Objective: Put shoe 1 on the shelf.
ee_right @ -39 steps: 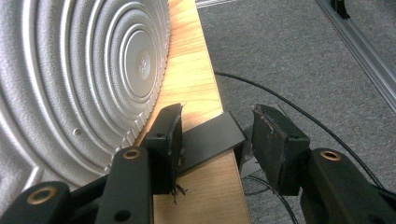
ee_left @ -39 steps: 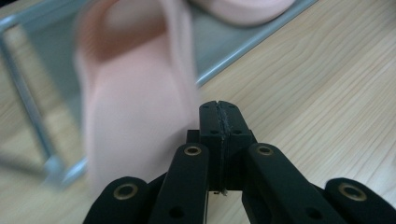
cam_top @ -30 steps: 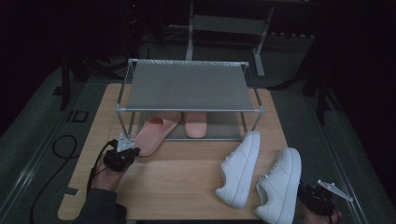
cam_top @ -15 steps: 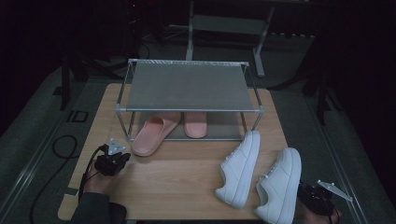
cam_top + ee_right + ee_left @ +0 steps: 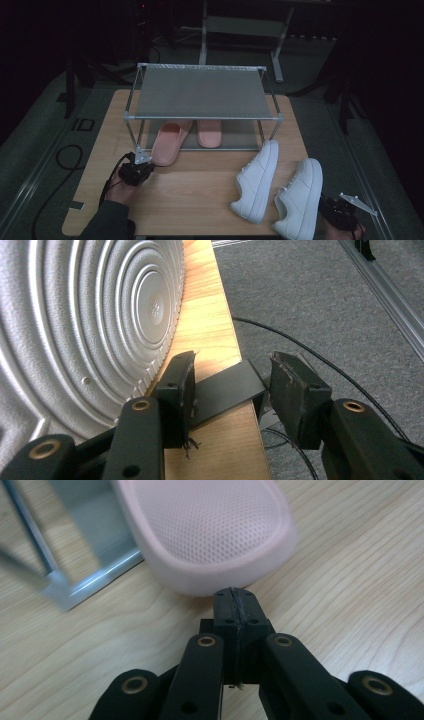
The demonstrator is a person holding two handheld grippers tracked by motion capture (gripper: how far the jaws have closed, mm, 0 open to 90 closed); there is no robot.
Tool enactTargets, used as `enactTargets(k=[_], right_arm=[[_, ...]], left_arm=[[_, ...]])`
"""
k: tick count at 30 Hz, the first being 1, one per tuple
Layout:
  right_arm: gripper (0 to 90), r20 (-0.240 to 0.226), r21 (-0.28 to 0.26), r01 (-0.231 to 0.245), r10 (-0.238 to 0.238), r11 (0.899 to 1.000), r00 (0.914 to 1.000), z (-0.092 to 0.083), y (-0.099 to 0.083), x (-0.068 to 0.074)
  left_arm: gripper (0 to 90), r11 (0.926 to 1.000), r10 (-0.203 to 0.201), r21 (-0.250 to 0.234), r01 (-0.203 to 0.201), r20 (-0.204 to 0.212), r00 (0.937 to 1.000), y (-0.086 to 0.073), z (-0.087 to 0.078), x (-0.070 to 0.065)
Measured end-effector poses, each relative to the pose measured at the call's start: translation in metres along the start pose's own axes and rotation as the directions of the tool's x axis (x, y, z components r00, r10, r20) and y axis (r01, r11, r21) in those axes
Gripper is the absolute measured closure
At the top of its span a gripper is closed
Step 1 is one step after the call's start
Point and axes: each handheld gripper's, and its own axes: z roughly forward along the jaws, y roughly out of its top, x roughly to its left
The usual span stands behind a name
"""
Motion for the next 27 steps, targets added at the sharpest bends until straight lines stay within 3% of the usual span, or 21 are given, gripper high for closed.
enactTargets(k=[9, 19, 27], right_arm=[[52.1, 0.0, 0.0, -0.004, 0.004, 1.0, 1.0, 0.0, 0.0, 0.0], [52.1, -0.001, -0.001, 0.0, 0.0, 1.0, 1.0, 0.0, 0.0, 0.0], [52.1, -0.001, 0.001, 0.0, 0.0, 1.0, 1.0, 0.0, 0.0, -0.001]], left_arm=[[89.1, 0.9993, 0.035, 0.013, -0.035, -0.013, 0.9993, 0.02, 0.018, -0.001], [88.8, 0.9993, 0.035, 0.016, -0.034, -0.025, 0.9991, 0.025, 0.023, 0.005], [88.8, 0.9973, 0.068, 0.029, -0.067, -0.031, 0.9972, 0.038, 0.034, 0.006]])
